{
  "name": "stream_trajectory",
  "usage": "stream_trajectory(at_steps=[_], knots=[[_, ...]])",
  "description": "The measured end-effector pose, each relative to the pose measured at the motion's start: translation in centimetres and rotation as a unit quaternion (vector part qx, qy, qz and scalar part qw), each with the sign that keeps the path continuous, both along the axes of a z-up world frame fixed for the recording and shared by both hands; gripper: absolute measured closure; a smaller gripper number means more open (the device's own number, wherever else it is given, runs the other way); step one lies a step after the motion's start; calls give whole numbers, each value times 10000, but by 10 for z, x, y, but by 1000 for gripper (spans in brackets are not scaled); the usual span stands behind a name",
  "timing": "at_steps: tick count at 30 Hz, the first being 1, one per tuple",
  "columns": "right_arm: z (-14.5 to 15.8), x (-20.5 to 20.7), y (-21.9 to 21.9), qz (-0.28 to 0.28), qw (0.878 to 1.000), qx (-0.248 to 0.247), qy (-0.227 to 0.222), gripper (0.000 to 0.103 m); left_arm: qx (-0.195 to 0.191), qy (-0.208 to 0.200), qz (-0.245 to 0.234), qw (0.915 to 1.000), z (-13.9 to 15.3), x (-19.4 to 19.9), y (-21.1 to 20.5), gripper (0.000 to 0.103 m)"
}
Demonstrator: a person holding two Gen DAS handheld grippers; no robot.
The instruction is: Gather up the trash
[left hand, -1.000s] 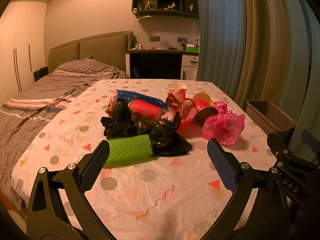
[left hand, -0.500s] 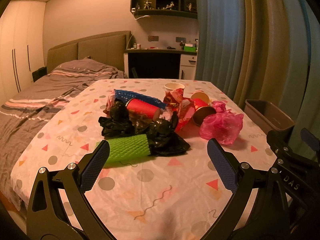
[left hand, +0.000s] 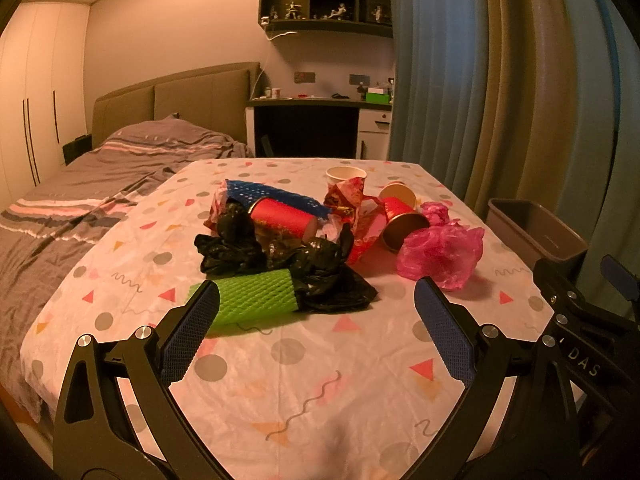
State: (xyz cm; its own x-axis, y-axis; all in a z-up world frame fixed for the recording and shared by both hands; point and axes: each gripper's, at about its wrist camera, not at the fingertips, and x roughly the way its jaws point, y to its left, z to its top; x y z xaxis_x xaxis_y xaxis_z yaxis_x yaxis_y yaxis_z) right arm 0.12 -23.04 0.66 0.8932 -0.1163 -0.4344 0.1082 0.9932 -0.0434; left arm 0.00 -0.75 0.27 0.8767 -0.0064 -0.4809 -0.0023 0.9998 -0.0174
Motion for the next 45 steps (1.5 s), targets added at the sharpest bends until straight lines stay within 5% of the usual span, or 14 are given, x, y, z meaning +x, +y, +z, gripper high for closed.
stream_trajectory(at_steps=[45], knots=[[1, -1, -1, -4, 10000, 27, -23, 5, -31, -19, -16, 10000, 4, -6, -14, 7]])
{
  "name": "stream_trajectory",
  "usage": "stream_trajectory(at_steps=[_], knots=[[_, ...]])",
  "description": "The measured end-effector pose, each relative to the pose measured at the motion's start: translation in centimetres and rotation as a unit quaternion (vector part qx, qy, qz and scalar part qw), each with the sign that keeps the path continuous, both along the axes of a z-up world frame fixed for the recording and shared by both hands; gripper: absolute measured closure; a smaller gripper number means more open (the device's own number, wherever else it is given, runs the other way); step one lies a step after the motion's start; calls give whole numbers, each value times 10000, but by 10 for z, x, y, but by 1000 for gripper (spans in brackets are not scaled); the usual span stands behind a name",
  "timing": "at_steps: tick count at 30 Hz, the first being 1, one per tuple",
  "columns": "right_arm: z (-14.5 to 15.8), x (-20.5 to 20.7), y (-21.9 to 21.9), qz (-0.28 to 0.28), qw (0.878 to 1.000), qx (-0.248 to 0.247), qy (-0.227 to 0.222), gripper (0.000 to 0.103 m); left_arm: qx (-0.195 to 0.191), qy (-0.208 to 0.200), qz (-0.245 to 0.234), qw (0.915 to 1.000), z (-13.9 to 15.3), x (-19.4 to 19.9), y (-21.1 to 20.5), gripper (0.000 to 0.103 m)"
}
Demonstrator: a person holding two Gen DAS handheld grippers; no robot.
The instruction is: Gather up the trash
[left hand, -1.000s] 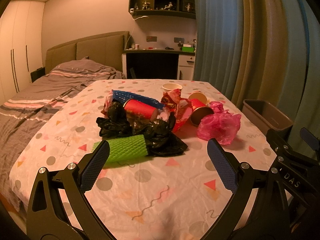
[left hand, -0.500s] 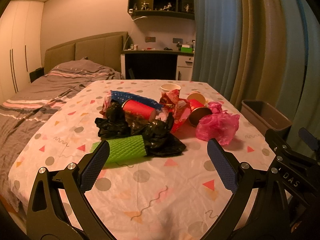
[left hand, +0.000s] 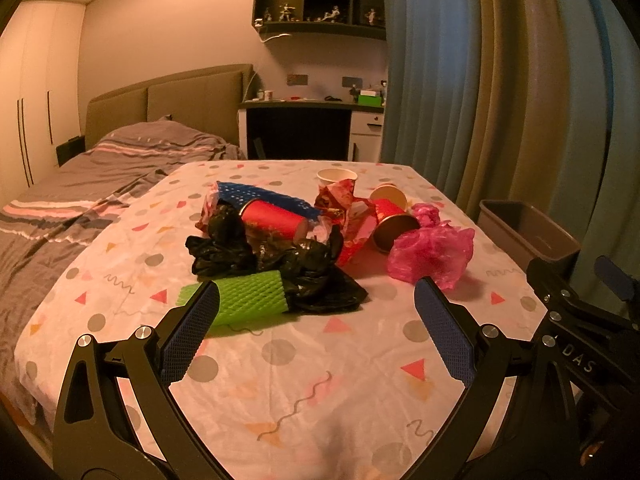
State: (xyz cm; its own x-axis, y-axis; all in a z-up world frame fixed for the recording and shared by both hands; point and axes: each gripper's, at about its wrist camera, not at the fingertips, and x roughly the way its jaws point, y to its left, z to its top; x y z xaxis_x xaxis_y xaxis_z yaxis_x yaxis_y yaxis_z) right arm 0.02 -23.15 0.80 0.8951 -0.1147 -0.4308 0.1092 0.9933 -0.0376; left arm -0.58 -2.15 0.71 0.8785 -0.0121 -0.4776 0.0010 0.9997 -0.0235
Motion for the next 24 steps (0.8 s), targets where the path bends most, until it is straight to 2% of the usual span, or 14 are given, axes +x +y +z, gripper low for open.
stream_trajectory(at_steps=[14, 24], knots=[[5, -1, -7, 5, 10000, 9, 6, 5, -27, 3, -2, 10000, 2, 1, -9, 7], [-1, 0, -11, 70, 9999, 72, -25, 5, -211, -2, -54, 9998, -6, 16, -44, 7]])
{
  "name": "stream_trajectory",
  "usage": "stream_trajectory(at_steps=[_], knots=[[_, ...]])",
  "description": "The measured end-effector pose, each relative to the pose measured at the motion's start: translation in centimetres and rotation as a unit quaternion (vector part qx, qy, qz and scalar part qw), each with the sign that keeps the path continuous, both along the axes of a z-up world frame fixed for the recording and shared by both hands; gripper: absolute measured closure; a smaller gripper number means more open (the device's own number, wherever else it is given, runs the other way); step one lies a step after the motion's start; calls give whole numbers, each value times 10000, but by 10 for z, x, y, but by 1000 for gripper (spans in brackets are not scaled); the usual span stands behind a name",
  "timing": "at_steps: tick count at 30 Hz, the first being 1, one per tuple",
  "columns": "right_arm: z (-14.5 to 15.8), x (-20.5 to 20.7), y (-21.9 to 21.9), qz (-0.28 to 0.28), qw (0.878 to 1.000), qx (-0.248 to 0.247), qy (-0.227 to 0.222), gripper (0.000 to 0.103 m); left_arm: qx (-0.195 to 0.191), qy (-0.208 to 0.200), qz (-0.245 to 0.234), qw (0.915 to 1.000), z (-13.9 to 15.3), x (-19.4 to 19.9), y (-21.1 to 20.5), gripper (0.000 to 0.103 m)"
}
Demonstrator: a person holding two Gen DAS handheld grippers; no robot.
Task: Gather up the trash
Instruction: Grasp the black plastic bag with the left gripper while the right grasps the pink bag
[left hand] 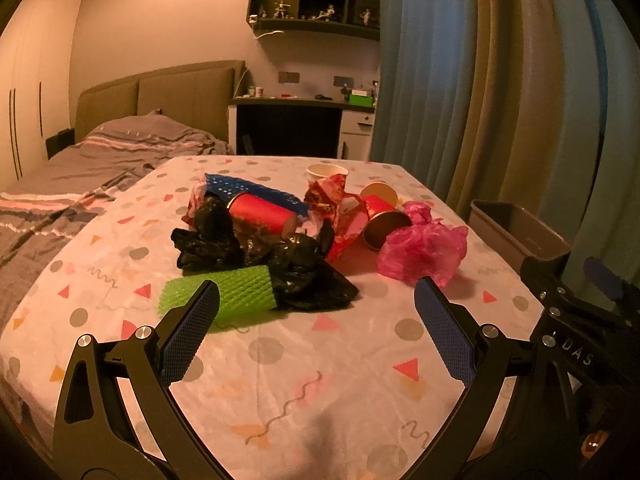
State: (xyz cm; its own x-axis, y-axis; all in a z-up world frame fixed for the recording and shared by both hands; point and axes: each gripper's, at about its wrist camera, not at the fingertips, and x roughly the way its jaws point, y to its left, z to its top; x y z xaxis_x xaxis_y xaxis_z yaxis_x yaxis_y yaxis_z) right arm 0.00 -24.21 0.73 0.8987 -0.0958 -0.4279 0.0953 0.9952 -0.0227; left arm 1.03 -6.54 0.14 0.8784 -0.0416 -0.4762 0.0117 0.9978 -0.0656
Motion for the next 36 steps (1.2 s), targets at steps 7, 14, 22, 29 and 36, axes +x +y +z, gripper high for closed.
stream_trajectory(at_steps=[7, 14, 22, 29, 36], knots=[[-20, 27, -1, 159, 9997, 148, 82, 5, -121, 15, 96, 9999, -15, 20, -1, 11], [-36, 67, -2, 373, 9982, 393, 269, 12, -299, 120, 64, 9995, -27, 53, 1, 17], [-53, 116, 1, 642, 9944, 454, 704, 34, -427, 240, -160, 9987, -43, 80, 12, 30], [-67, 144, 6, 994, 9866, 632, 1132, 80, -441, 487, -244, 9975, -47, 94, 17, 41], [-58, 129, -4, 1190, 9868, 695, 849, 93, -480, 853, -186, 9950, -56, 120, 17, 60]])
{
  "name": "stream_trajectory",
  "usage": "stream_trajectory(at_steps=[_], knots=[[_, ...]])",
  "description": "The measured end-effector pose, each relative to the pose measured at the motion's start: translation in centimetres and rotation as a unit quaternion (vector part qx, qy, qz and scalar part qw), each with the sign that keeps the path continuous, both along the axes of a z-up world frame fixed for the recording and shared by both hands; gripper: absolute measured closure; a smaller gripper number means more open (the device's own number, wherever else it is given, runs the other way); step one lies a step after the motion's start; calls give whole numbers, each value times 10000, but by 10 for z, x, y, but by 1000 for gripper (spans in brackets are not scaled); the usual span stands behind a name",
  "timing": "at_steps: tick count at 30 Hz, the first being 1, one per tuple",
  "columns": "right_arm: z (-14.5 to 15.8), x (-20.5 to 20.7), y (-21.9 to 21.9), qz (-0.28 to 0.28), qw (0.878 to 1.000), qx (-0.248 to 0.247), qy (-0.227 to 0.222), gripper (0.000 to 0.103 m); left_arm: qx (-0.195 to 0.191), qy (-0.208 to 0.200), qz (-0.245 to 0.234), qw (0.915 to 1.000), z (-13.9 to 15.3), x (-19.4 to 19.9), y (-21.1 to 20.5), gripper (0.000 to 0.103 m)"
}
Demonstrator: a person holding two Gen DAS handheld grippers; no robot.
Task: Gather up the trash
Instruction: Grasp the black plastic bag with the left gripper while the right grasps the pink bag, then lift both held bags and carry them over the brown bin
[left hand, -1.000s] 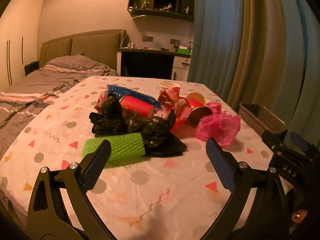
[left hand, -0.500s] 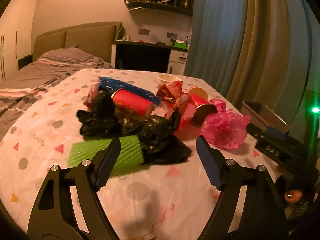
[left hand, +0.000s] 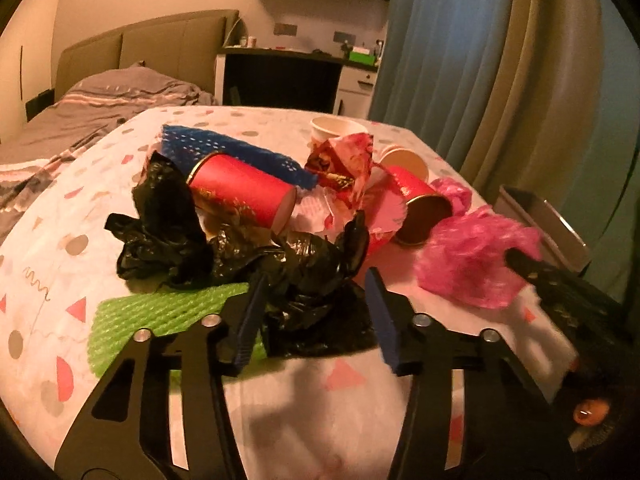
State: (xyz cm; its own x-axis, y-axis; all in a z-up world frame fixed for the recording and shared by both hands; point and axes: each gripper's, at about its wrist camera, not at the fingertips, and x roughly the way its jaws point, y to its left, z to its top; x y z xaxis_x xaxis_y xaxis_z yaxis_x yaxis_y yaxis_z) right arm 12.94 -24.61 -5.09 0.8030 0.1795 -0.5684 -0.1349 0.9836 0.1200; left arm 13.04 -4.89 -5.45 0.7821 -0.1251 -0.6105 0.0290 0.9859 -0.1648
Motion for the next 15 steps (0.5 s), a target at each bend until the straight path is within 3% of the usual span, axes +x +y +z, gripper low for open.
stream_trajectory(at_steps=[4, 10, 15], knots=[[8, -17, -13, -12, 9999, 84, -133, 94, -87, 192, -28, 9998, -7, 10, 0, 72], [18, -39, -26, -8, 9995, 147, -276, 94, -211, 246, -121, 9994, -12, 14, -3, 103], [23, -51, -30, -20, 9992, 190, -348, 94, -191, -53, -147, 9997, 1, 0, -6, 103]])
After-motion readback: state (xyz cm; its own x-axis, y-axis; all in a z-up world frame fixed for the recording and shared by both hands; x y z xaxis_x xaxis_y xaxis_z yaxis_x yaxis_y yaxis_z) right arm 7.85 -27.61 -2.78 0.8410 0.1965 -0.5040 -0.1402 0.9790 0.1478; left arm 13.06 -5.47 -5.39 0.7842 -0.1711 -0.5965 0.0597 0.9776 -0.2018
